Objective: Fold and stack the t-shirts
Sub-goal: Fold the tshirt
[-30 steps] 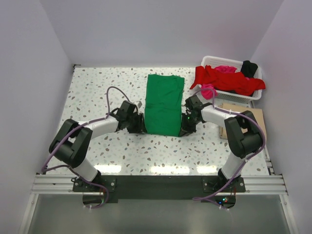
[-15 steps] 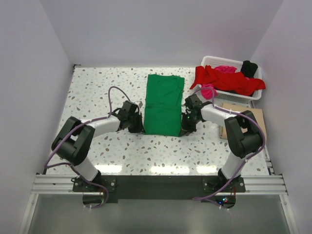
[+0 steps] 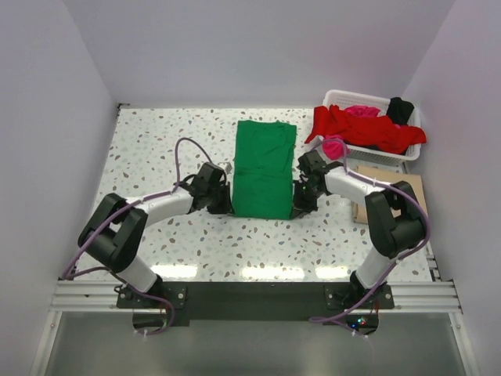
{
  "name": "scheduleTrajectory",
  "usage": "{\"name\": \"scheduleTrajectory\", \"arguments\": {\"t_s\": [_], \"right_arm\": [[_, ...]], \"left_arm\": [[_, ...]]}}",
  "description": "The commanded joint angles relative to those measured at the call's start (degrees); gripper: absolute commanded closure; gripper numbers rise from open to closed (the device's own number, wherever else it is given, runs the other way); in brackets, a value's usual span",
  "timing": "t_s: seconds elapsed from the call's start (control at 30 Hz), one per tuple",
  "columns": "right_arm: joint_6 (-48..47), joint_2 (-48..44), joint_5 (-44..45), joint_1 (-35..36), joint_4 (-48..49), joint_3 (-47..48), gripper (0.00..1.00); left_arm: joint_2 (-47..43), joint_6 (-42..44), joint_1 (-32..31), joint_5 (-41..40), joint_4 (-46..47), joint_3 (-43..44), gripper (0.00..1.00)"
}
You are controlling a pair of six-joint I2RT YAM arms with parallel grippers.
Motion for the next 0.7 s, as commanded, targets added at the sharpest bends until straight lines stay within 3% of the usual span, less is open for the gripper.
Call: {"name": "scheduleTrajectory", "arguments": {"t_s": [0.0,0.27,0.67], "right_arm": [[-0.55,-3.92,0.53,0.13,-2.57,0.55,1.0],[1.03,-12.09,0.62,2.07,-7.31,-3.14,1.0],[9.64,-31.87,3.16,7.78,-18.91,-7.37,1.0]], "left_arm": [[-3.32,-0.25,-1.19,-0.82,-1.49,0.79,1.0],[-9.91,-0.34,-2.24,-0.73,-8.08,-1.14,1.0],[-27.74,-4.12,-5.58,-0.2,-23.9,-1.32,1.0]]}}
